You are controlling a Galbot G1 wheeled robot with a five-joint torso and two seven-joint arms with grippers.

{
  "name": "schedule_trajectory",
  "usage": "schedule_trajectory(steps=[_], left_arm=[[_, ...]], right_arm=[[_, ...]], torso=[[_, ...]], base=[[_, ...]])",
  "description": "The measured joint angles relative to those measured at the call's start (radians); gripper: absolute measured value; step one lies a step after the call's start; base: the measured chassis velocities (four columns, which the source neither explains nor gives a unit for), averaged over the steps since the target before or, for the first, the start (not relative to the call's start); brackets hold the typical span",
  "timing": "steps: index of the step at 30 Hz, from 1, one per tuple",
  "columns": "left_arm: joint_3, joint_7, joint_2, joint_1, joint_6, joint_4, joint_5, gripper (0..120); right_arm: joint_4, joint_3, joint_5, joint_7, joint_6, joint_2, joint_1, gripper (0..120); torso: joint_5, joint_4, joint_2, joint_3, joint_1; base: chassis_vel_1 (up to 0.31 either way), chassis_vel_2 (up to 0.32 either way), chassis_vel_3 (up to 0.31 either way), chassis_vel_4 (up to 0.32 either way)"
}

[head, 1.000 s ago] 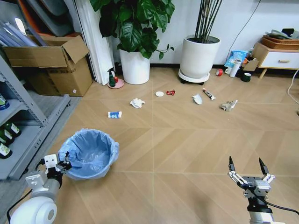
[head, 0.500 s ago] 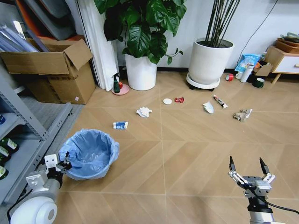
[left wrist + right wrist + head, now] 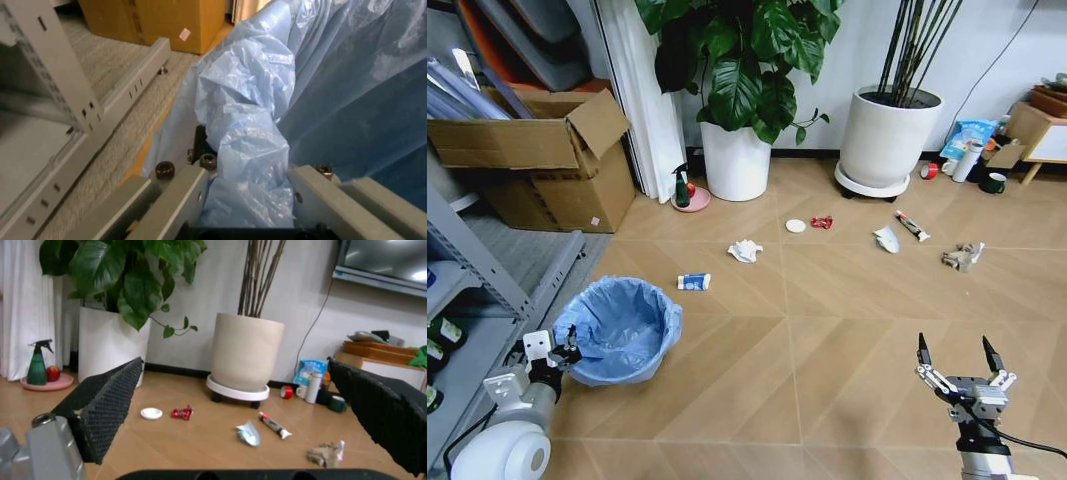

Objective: Pick up the trash bin and place the garbage on the floor into it.

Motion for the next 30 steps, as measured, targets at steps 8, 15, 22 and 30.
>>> schedule_trajectory(steps=[8,15,22,30], left_arm=[[0.000,0.000,-0.002,0.003,0.000,-0.001,0.001,1],[0.000,0.000,-0.003,0.005,0.000,-0.001,0.002,1],[-0.001,0.000,-0.003,0.004,-0.001,-0.001,0.003,1],[0.001,0.000,-0.004,0.004,-0.001,-0.002,0.004,1]], right_arm=[[0.000,0.000,0.001,-0.001,0.000,0.001,0.000,100],[0.000,0.000,0.001,-0.001,0.001,0.001,0.000,100],[0.000,0.001,0.001,-0.001,0.005,0.001,0.002,100],[0.000,0.002,0.001,-0.003,0.010,0.001,0.002,100]], torso=[[-0.0001,0.0000,0.000,0.000,0.000],[-0.0005,0.0001,0.000,0.000,0.000],[-0.0006,-0.0004,0.000,0.000,0.000],[-0.0006,0.0002,0.000,0.000,0.000]], base=[[-0.113,0.269,0.108,-0.264],[-0.124,0.279,0.120,-0.283],[-0.133,0.271,0.131,-0.265],[-0.125,0.246,0.131,-0.259]])
